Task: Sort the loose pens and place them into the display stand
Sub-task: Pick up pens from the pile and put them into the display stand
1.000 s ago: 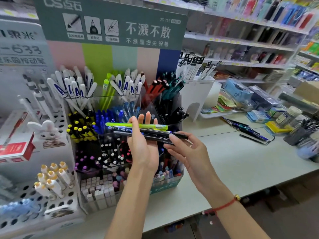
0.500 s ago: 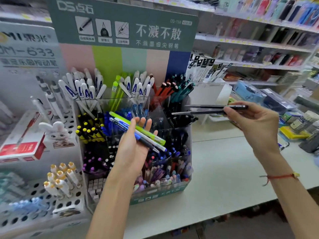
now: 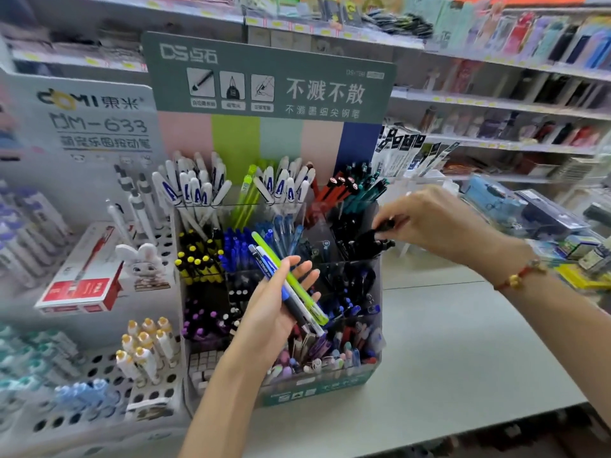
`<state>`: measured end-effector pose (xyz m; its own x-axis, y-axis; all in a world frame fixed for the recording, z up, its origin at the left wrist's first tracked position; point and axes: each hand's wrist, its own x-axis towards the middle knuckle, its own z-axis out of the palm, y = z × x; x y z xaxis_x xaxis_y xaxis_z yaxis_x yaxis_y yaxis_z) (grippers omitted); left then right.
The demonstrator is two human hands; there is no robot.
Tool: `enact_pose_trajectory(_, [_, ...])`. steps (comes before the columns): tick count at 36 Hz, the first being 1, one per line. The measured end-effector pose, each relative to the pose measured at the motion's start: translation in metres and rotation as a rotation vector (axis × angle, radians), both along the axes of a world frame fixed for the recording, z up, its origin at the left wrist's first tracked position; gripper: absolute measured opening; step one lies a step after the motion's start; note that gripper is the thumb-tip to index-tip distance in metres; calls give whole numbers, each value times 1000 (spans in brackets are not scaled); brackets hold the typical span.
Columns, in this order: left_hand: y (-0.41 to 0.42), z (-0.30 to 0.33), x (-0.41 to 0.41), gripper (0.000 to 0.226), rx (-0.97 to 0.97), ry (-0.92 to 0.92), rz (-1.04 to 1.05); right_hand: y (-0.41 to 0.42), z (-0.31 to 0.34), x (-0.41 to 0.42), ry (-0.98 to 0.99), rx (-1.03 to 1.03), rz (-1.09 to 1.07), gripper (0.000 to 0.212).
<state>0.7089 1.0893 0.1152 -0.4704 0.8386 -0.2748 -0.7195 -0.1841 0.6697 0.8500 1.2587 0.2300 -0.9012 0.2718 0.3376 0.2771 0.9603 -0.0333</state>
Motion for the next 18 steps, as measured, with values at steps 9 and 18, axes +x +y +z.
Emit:
enact_pose_trajectory(9, [-1,4,3,22,-37,8,-130,7,-69,-25,259,-50,-355,16])
enact_pose_trajectory(18, [-5,5,2,17,-9,27,-235,9,-102,-40,-24,103,-452,41])
